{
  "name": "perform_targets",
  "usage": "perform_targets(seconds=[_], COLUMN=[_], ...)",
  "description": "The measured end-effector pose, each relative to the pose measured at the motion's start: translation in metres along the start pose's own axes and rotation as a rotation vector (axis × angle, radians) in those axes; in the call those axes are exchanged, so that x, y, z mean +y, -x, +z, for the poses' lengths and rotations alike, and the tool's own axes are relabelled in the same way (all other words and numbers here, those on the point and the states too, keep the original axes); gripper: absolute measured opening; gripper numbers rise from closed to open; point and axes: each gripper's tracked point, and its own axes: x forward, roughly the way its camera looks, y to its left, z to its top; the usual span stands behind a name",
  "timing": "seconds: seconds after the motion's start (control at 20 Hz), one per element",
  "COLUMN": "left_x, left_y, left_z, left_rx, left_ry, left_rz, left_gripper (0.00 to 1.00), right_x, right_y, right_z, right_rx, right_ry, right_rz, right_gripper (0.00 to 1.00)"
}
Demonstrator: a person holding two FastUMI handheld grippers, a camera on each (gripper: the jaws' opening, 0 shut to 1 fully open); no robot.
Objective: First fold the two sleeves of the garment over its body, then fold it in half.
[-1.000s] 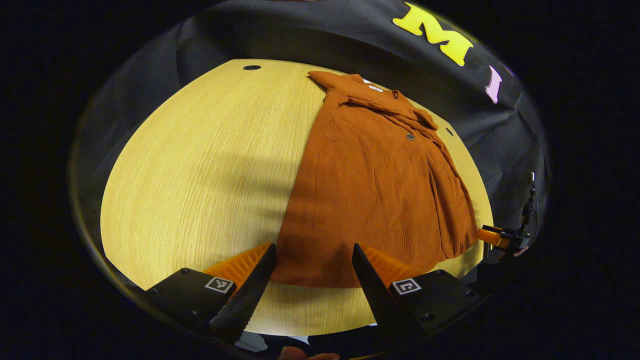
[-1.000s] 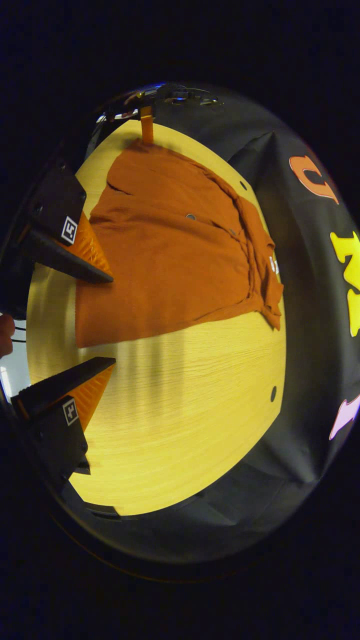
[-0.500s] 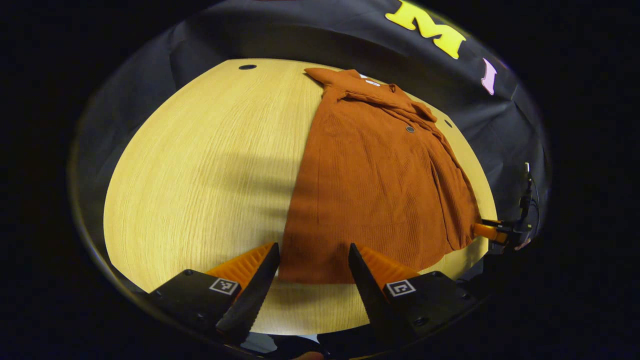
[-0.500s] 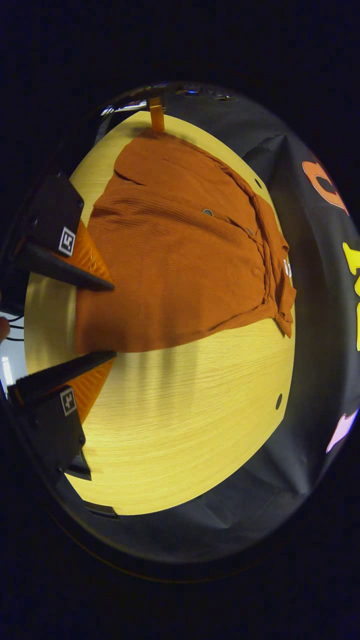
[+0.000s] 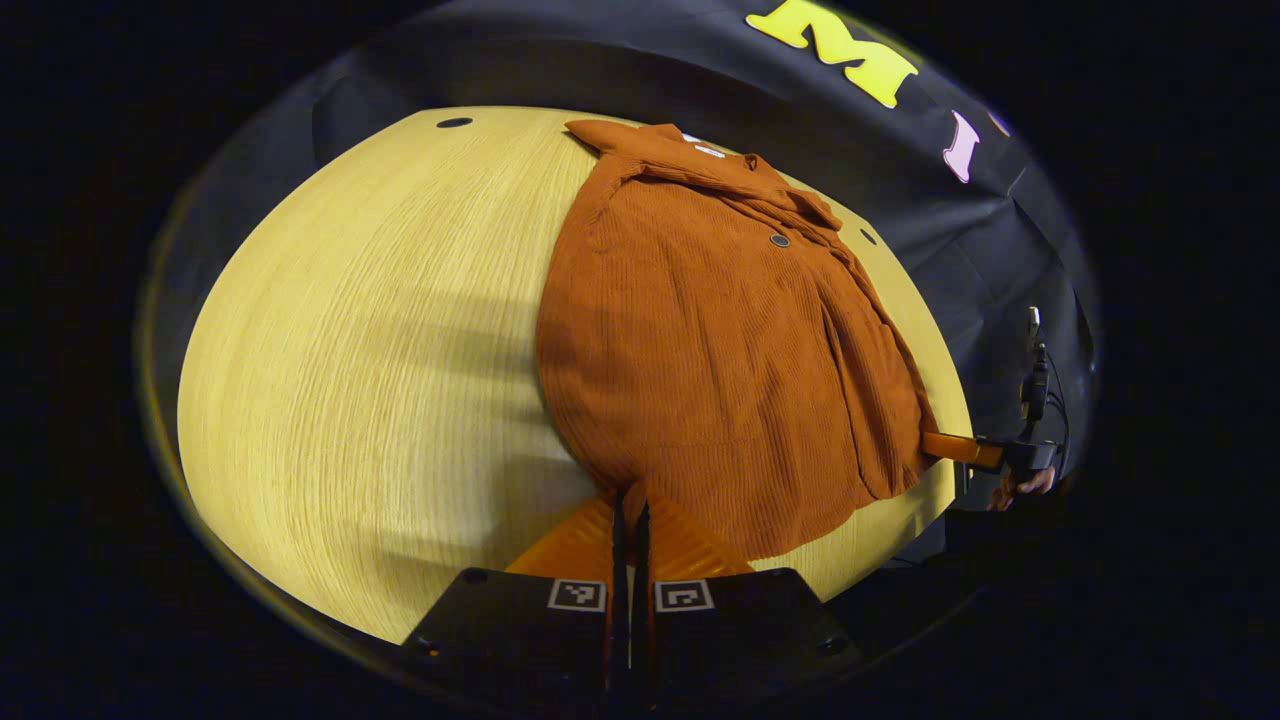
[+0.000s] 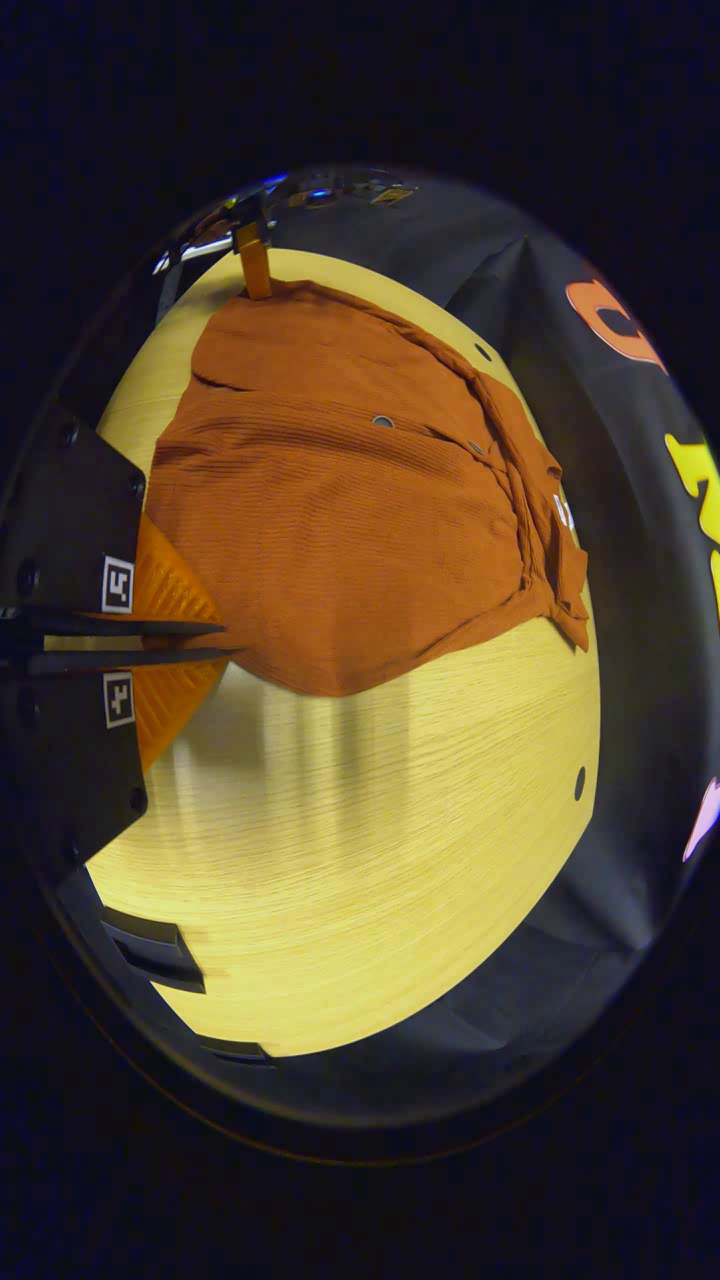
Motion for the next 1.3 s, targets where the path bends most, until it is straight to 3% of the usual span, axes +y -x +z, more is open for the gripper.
perform_targets(seconds=[0.2, 0.55, 0.95, 1.3], left_x=[-0.016, -0.052, -0.079, -0.081], left_y=[0.016, 0.048, 0.087, 0.082], left_z=[0.036, 0.115, 0.215, 0.335], left_rx=[-0.08, -0.236, -0.4, -0.521], left_ry=[-0.004, -0.156, -0.18, -0.229], left_rz=[-0.031, -0.074, -0.114, -0.071], left_gripper=[0.03, 0.03, 0.03, 0.03], right_x=[0.003, 0.01, 0.039, 0.085], right_y=[0.021, 0.061, 0.114, 0.099], right_z=[0.029, 0.1, 0.231, 0.352], right_rx=[-0.068, -0.198, -0.413, -0.511], right_ry=[-0.072, -0.104, -0.002, 0.122], right_rz=[0.045, 0.109, 0.162, 0.189], right_gripper=[0.07, 0.07, 0.07, 0.07])
